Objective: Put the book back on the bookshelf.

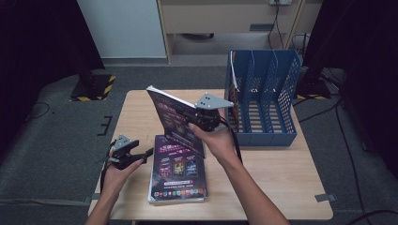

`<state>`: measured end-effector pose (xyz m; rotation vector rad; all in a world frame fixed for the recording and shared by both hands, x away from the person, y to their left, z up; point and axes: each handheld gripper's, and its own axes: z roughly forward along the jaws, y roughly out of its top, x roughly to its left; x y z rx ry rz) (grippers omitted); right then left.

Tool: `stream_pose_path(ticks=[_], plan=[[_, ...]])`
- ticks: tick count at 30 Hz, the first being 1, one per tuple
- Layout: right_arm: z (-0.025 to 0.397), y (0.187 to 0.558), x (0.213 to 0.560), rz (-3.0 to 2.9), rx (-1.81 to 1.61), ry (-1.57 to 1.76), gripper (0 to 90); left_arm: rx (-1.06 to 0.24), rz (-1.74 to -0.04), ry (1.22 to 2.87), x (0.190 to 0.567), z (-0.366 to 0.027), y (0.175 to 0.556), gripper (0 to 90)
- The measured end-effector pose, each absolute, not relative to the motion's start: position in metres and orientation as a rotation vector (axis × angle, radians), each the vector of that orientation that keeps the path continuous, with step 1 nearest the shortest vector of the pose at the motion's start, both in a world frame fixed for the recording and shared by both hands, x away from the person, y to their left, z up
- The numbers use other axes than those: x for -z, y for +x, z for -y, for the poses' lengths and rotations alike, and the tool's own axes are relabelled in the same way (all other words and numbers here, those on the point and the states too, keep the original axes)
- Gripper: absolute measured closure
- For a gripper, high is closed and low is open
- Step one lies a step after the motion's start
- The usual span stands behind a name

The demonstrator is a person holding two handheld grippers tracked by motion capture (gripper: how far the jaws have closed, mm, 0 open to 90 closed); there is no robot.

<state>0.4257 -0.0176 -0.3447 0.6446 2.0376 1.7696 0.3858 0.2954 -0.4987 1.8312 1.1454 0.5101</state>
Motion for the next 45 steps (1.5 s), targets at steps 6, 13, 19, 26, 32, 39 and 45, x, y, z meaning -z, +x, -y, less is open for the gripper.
stream_pose_path(ticks=[6,13,19,26,32,39,45], plan=[[0.024,0.428,0.34,-2.008,-1.793,0.662,82.6,-0.504,-1.188,1.817,0.501,-0.302,0.388,11.5],[0.025,0.428,0.336,-1.996,-1.783,0.659,82.6,-0.497,-1.219,1.81,0.504,-0.306,0.39,7.9],[0.028,0.427,0.333,-1.992,-1.778,0.659,82.5,-0.494,-1.238,1.829,0.507,-0.308,0.391,7.2],[0.033,0.424,0.331,-1.986,-1.774,0.654,82.6,-0.497,-1.259,1.84,0.51,-0.309,0.392,6.7],[0.039,0.422,0.331,-1.981,-1.773,0.659,82.5,-0.509,-1.277,1.848,0.511,-0.311,0.393,6.8],[0.046,0.42,0.332,-1.979,-1.769,0.668,82.6,-0.523,-1.301,1.868,0.514,-0.313,0.394,6.8],[0.056,0.417,0.332,-1.967,-1.767,0.678,82.6,-0.524,-1.302,1.9,0.517,-0.312,0.394,6.8]])
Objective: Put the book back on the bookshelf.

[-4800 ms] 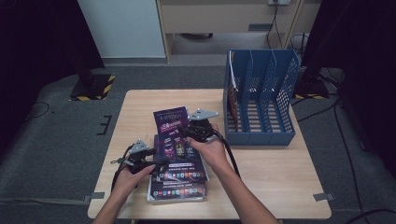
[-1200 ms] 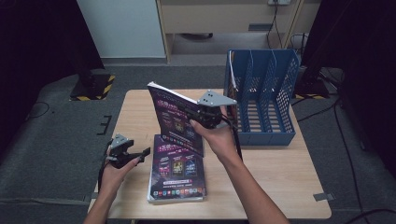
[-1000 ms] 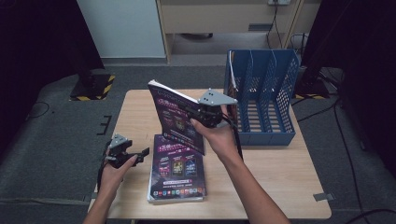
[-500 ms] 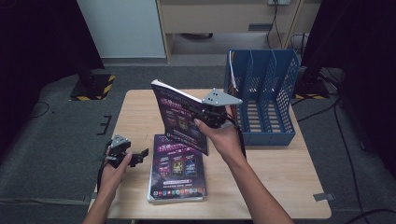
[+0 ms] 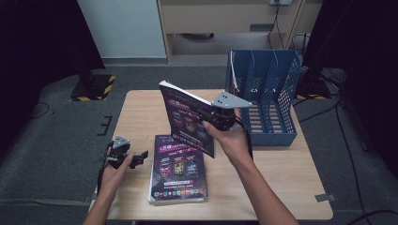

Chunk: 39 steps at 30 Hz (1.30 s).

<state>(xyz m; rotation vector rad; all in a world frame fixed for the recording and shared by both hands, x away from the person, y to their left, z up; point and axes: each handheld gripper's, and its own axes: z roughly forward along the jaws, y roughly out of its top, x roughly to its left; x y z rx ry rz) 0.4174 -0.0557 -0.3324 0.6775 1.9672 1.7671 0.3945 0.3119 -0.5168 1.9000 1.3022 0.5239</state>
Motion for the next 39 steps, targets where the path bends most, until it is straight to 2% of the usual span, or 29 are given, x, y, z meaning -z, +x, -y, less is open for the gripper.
stream_pose_path(ticks=[39], plan=[[0.101,0.407,0.342,-1.939,-1.763,0.739,82.6,-0.548,-1.349,1.978,0.526,-0.313,0.397,6.8]])
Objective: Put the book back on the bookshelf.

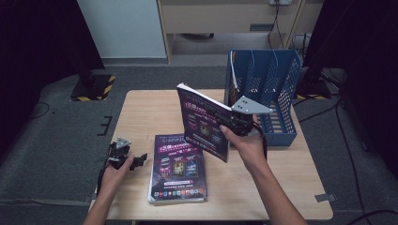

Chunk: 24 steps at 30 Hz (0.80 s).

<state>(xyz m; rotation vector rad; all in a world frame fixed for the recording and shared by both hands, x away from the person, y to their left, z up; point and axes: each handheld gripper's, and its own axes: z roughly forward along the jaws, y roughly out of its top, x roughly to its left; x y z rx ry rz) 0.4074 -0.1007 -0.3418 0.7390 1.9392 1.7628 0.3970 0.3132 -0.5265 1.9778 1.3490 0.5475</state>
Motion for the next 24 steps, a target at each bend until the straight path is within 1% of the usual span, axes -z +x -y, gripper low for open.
stream_pose_path(ticks=[24], plan=[[0.13,0.397,0.348,-1.929,-1.757,0.767,82.6,-0.563,-1.364,2.0,0.528,-0.315,0.397,6.8]])
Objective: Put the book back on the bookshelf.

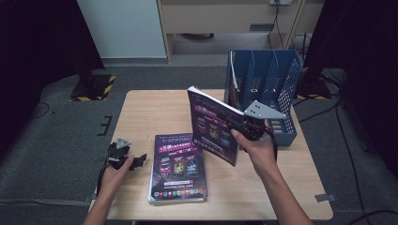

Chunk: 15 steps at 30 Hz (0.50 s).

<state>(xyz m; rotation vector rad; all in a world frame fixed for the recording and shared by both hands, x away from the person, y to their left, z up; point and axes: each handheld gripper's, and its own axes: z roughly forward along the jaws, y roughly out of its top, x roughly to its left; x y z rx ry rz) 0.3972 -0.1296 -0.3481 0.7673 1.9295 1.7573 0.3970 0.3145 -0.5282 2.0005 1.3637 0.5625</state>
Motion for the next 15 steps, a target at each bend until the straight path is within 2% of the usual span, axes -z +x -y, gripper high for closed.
stream_pose_path(ticks=[15], plan=[[0.149,0.39,0.354,-1.919,-1.748,0.795,82.6,-0.561,-1.364,2.014,0.529,-0.314,0.397,6.7]])
